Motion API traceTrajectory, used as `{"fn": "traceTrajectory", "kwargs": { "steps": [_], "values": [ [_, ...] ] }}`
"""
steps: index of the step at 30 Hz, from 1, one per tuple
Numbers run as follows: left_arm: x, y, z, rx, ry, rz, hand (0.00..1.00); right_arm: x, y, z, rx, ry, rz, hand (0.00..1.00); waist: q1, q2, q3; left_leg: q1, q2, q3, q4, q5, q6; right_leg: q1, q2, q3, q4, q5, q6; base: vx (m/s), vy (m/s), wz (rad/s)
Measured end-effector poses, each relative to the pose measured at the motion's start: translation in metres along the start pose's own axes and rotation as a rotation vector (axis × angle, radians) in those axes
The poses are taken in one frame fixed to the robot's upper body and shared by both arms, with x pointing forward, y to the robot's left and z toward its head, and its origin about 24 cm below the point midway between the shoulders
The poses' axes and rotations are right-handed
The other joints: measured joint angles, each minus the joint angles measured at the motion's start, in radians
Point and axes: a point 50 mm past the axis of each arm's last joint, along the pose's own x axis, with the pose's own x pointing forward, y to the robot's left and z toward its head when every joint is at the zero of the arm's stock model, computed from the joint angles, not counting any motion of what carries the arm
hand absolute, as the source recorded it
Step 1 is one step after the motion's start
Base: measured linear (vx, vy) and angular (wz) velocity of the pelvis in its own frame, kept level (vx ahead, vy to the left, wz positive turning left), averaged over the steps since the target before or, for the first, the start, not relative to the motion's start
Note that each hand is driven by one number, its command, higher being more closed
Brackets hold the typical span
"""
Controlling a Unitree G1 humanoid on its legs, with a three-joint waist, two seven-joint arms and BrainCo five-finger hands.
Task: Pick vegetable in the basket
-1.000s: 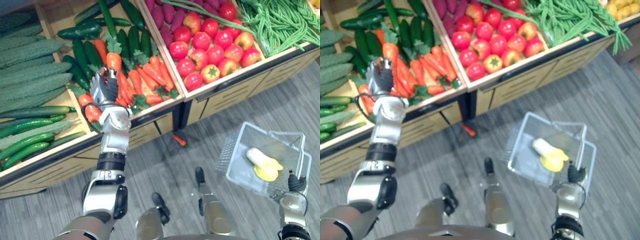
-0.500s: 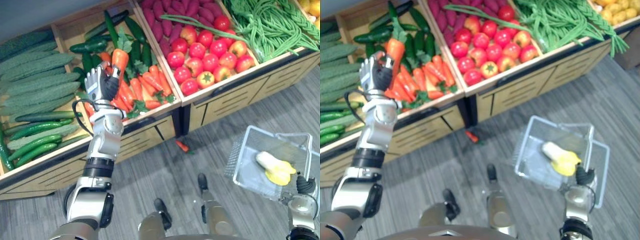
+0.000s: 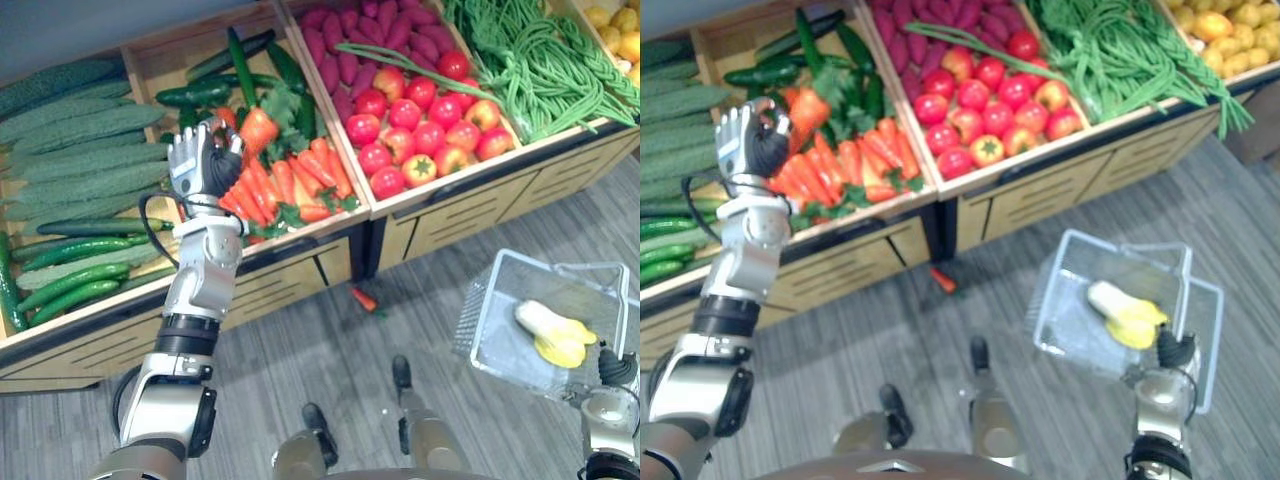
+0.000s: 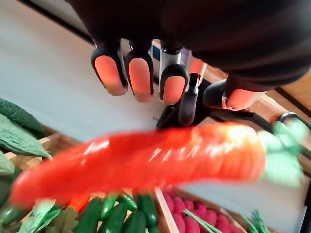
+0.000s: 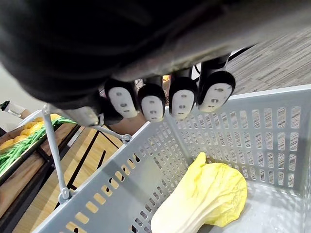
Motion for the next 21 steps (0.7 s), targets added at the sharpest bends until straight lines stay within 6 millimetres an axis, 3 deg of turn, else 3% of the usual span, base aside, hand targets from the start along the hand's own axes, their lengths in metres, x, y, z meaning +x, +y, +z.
{"fn": "traceTrajectory", "kwargs": {
  "steps": [9, 10, 21],
  "values": [
    [-0.009, -0.006, 0.009, -0.015, -0.068, -0.047, 1.0, 0.011, -0.013, 0.026, -0.087, -0.136, 0.005, 1.0, 0.0, -0.002, 0.0, 0.022, -0.003, 0.011, 0.019, -0.029, 0.004, 0.022, -0.005, 0.011, 0.001, -0.009, 0.011, 0.0, 0.002, -0.03],
    [-0.009, -0.006, 0.009, -0.014, -0.07, -0.049, 0.0, 0.012, -0.014, 0.028, -0.093, -0.145, 0.006, 1.0, 0.0, -0.003, 0.0, 0.024, -0.003, 0.012, 0.019, -0.029, 0.005, 0.024, -0.005, 0.012, 0.002, -0.008, 0.011, 0.0, 0.0, 0.0],
    [-0.019, -0.015, 0.005, -0.002, -0.062, -0.1, 0.0, 0.01, -0.012, 0.034, -0.103, -0.174, 0.024, 1.0, -0.003, -0.006, 0.0, 0.051, -0.007, 0.014, 0.014, -0.032, 0.005, 0.048, -0.007, 0.015, 0.0, -0.009, 0.011, 0.0, -0.002, 0.0]
  ]
}}
